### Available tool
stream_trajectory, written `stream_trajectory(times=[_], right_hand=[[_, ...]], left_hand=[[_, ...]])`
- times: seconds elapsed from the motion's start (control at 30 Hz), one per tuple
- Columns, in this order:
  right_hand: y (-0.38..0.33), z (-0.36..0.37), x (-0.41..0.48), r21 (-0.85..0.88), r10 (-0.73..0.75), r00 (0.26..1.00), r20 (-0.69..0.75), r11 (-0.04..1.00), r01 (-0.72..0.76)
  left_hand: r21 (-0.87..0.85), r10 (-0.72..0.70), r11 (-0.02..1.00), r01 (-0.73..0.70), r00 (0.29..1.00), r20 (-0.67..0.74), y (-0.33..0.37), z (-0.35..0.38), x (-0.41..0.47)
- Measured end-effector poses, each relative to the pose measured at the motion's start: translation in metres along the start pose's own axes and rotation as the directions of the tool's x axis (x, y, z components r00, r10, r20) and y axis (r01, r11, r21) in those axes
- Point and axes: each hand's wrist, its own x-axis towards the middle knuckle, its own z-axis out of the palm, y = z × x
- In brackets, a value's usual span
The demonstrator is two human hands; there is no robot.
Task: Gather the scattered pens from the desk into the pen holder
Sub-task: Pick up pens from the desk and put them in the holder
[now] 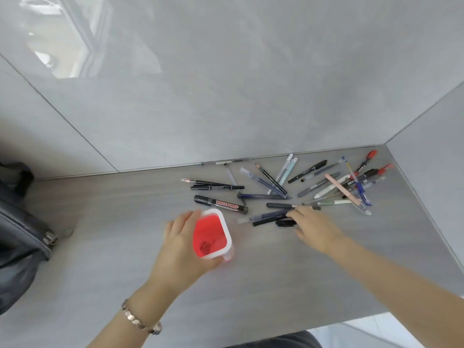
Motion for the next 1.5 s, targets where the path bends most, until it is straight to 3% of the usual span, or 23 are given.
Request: stream_trajectory(times=[0.17, 0.3, 0.4, 0.5, 0.6, 0.67, 0.73, 0.8, 0.87, 0.9, 1.0, 1.1, 1.17, 1.23, 1.37, 1.5], right_hand=[[0.002, 0.0, 0.015, 0.052, -0.04, 0.998, -0.049, 0.998, 0.043], [0.006, -0.002, 0.027, -0.122, -0.15, 0.987, 0.053, 0.98, 0.156], [0.009, 0.002, 0.024, -0.212, -0.285, 0.958, 0.014, 0.936, 0.282], [0.02, 0.007, 0.015, -0.142, -0.296, 0.946, -0.135, 0.95, 0.277], [0.021, -0.014, 0.0, 0.212, -0.072, 0.954, -0.29, 0.967, 0.138], [0.017, -0.04, -0.011, 0.54, 0.084, 0.909, -0.408, 0.825, 0.166], [-0.001, -0.07, -0.027, 0.787, 0.256, 0.837, -0.483, 0.546, 0.287], [-0.028, -0.087, -0.041, 0.881, 0.285, 0.838, -0.465, 0.24, 0.408], [-0.054, -0.074, -0.045, 0.917, 0.214, 0.892, -0.398, 0.119, 0.381], [-0.064, -0.064, -0.045, 0.934, 0.165, 0.922, -0.35, 0.136, 0.33], [-0.08, -0.038, -0.042, 0.903, 0.053, 0.969, -0.243, 0.376, 0.206], [-0.077, -0.035, -0.046, 0.858, -0.011, 0.972, -0.235, 0.468, 0.212], [-0.063, -0.039, -0.042, 0.836, 0.082, 0.944, -0.321, 0.492, 0.241], [-0.039, -0.036, -0.025, 0.814, 0.22, 0.911, -0.349, 0.552, 0.179], [-0.001, -0.011, 0.011, 0.526, 0.226, 0.969, -0.095, 0.839, -0.144], [-0.015, 0.005, 0.026, 0.241, 0.087, 0.996, 0.004, 0.967, -0.085]], left_hand=[[0.011, -0.02, 1.0, 0.02, 0.999, -0.044, 0.018, 0.024, -0.011], [0.017, -0.065, 0.998, 0.067, 0.994, -0.087, 0.029, 0.039, -0.015], [0.021, -0.071, 0.997, 0.073, 0.992, -0.1, 0.035, 0.051, -0.017], [0.034, -0.067, 0.997, 0.072, 0.989, -0.132, 0.04, 0.061, -0.019], [0.038, -0.06, 0.997, 0.066, 0.989, -0.136, 0.043, 0.067, -0.02], [0.039, -0.048, 0.998, 0.053, 0.991, -0.125, 0.045, 0.07, -0.021], [0.027, -0.02, 0.999, 0.024, 0.991, -0.131, 0.047, 0.075, -0.02], [0.02, -0.003, 1.0, 0.005, 0.992, -0.123, 0.05, 0.08, -0.019], [0.025, 0.018, 1.0, -0.016, 0.994, -0.104, 0.05, 0.085, -0.018], [0.037, 0.039, 0.999, -0.035, 0.994, -0.1, 0.049, 0.086, -0.017], [0.065, 0.083, 0.995, -0.078, 0.992, -0.094, 0.042, 0.088, -0.016], [0.055, 0.106, 0.994, -0.099, 0.986, -0.129, 0.037, 0.089, -0.016], [0.038, 0.108, 0.994, -0.104, 0.983, -0.149, 0.036, 0.091, -0.016], [0.024, 0.099, 0.995, -0.096, 0.985, -0.14, 0.037, 0.09, -0.016], [0.044, 0.119, 0.993, -0.113, 0.983, -0.141, 0.036, 0.088, -0.016], [0.054, 0.114, 0.993, -0.108, 0.986, -0.12, 0.036, 0.088, -0.015]])
